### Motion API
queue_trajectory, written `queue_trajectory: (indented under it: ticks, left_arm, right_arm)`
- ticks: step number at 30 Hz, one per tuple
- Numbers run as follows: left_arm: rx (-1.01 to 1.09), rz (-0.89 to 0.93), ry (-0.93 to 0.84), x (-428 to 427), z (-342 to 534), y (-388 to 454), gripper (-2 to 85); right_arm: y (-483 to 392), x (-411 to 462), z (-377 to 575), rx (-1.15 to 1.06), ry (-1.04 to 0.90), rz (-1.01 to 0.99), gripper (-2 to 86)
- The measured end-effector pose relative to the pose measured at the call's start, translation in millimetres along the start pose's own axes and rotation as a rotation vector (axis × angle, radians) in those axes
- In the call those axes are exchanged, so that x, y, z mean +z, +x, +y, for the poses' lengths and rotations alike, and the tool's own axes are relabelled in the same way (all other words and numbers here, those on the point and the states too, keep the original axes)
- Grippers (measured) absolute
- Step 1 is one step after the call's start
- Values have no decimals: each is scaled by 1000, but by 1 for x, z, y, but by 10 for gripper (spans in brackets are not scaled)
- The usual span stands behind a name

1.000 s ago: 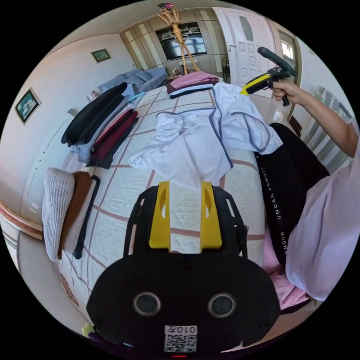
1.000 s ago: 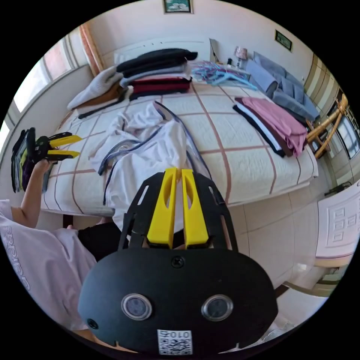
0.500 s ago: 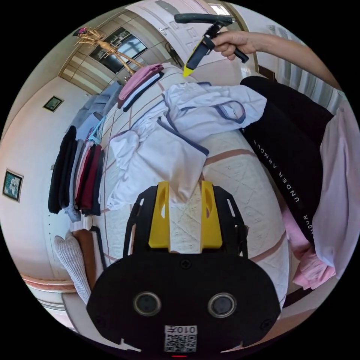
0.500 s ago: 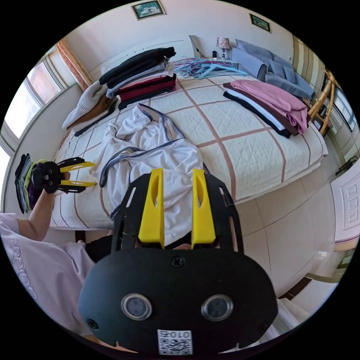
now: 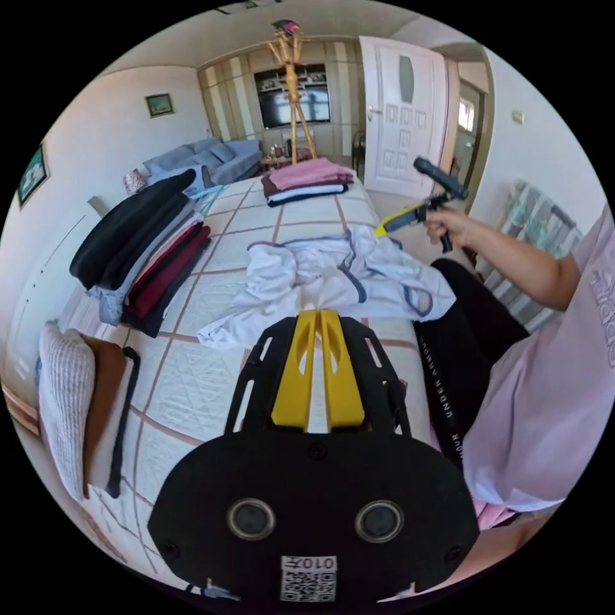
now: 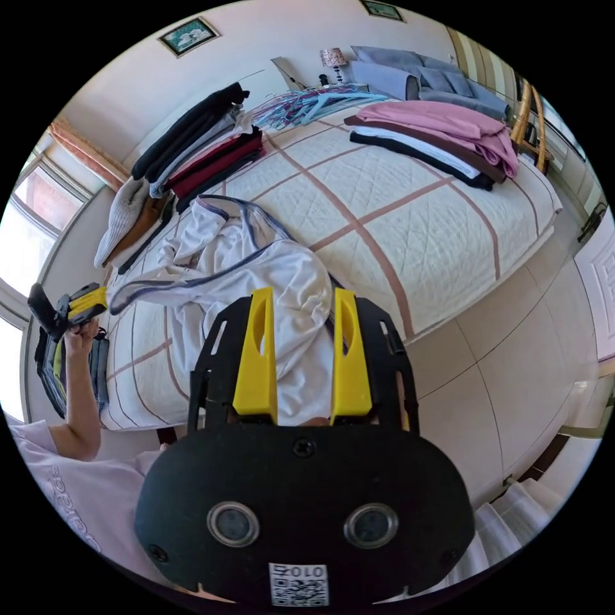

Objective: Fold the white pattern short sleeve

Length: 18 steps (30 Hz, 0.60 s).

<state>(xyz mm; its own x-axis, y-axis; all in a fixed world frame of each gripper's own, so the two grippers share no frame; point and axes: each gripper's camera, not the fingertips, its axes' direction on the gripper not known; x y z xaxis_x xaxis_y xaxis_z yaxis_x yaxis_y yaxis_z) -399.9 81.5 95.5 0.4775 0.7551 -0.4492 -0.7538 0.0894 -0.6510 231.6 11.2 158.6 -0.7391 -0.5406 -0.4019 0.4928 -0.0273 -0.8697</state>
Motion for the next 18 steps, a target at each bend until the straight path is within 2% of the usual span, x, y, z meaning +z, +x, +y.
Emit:
queue_trajectory:
  ticks: [3, 7, 12, 18]
  left_arm:
    - [-79, -32, 57, -29, 19, -14, -2]
    - [-77, -100, 58, -57, 48, -10, -2]
    - [-104, -205, 40, -80, 79, -5, -2]
    - [-192, -380, 209, -166, 101, -14, -3]
  right_arm:
    - [-5, 19, 5, -19, -67, 28, 106]
    - [-12, 32, 29, -64, -88, 57, 72]
    - [-23, 1, 66, -144, 39, 92, 47]
    - [-46, -83, 94, -310, 199, 114, 41]
